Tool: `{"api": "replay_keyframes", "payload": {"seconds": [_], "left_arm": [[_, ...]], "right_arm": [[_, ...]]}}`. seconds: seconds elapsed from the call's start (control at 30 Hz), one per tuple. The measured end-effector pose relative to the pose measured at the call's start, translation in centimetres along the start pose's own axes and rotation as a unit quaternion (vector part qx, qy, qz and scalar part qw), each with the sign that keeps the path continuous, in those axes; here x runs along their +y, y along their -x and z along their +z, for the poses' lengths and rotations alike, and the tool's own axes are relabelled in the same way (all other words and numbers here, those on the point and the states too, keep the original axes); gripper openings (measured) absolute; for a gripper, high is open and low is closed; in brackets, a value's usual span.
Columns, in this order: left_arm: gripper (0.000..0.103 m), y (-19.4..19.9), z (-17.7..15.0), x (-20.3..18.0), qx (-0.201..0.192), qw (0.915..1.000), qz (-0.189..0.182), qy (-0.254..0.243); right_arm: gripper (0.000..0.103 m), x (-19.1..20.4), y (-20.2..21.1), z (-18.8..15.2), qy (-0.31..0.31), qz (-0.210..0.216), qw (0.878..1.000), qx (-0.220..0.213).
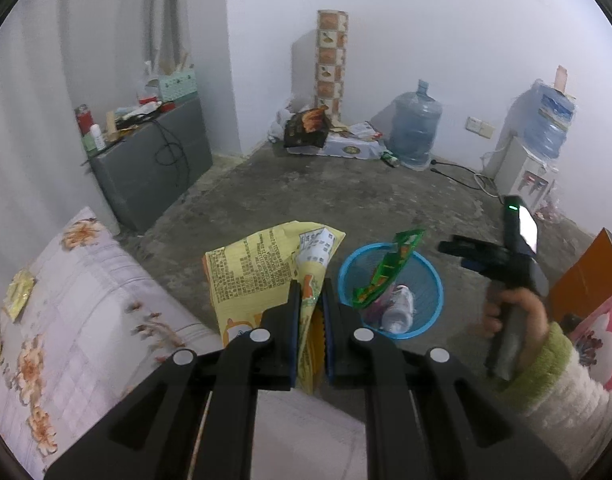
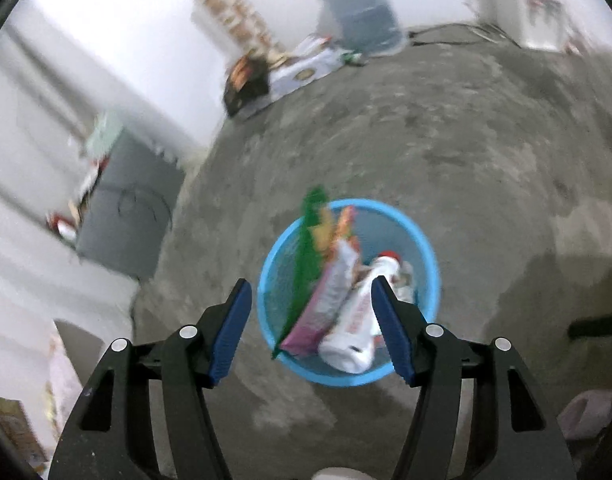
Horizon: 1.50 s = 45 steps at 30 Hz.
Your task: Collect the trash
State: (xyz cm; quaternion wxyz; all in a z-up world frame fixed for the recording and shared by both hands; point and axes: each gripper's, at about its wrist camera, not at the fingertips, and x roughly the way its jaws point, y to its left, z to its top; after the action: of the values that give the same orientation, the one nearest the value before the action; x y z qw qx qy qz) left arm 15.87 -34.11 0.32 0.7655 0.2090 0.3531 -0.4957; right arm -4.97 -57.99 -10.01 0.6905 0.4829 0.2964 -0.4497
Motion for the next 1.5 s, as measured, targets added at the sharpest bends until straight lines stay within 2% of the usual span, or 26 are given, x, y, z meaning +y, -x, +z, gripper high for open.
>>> {"api": "replay_keyframes", "payload": {"seconds": [0.17, 0.3, 0.43, 0.57, 0.6, 0.63, 0.7, 0.83, 0.93, 1.13, 1.3, 1.37, 1.5], "left_arm": [[0.010, -3.4, 1.2, -2.8, 0.039, 0.9976, -0.057, 0.004], [0.010, -9.7, 2.7, -4.9, 0.111, 0.9861, -0.119, 0.035], [0.012, -17.0, 4.3, -7.2, 0.160, 0.9782, -0.126, 0.038], [0.017, -23.3, 5.9, -9.1, 0.186, 0.9727, -0.129, 0.051], [0.020, -24.2, 6.1, -9.2, 0.186, 0.9722, -0.129, 0.060], [0.036, -25.7, 6.4, -9.4, 0.185, 0.9713, -0.129, 0.075], [0.052, -27.4, 6.6, -9.3, 0.183, 0.9686, -0.136, 0.099], [0.054, -29.3, 6.1, -8.7, 0.190, 0.9588, -0.144, 0.155], [0.054, -28.7, 5.9, -8.3, 0.190, 0.9552, -0.150, 0.170], [0.057, -24.0, 7.1, -7.2, 0.150, 0.9611, -0.165, 0.163], [0.063, -17.0, 8.1, -6.2, 0.098, 0.9724, -0.166, 0.132], [0.065, -13.5, 8.1, -5.5, 0.071, 0.9781, -0.157, 0.117], [0.078, -5.9, 7.0, -4.2, 0.014, 0.9887, -0.123, 0.085]], "right_arm": [[0.059, -5.7, 2.1, -1.6, -0.048, 0.005, 0.999, 0.012], [0.060, -7.9, 2.1, -3.5, -0.068, 0.009, 0.997, 0.038], [0.059, -7.7, 1.5, -3.8, -0.066, 0.017, 0.996, 0.049], [0.060, -7.3, 2.0, -4.2, -0.050, 0.025, 0.997, 0.045], [0.059, -7.5, 1.9, -4.3, -0.048, 0.026, 0.997, 0.045], [0.059, -7.7, 1.8, -4.3, -0.046, 0.027, 0.998, 0.046], [0.060, -8.1, 1.5, -4.3, -0.048, 0.028, 0.997, 0.049], [0.059, -8.3, 1.3, -4.2, -0.054, 0.031, 0.997, 0.053], [0.060, -8.0, 1.6, -4.1, -0.051, 0.036, 0.997, 0.050], [0.059, -6.6, 2.2, -4.2, -0.033, 0.052, 0.997, 0.046], [0.059, -5.1, 3.5, -4.2, -0.016, 0.057, 0.998, 0.034], [0.059, -4.6, 3.8, -4.2, -0.009, 0.060, 0.998, 0.031], [0.060, -2.2, 5.3, -4.4, 0.022, 0.074, 0.997, 0.022]]}}
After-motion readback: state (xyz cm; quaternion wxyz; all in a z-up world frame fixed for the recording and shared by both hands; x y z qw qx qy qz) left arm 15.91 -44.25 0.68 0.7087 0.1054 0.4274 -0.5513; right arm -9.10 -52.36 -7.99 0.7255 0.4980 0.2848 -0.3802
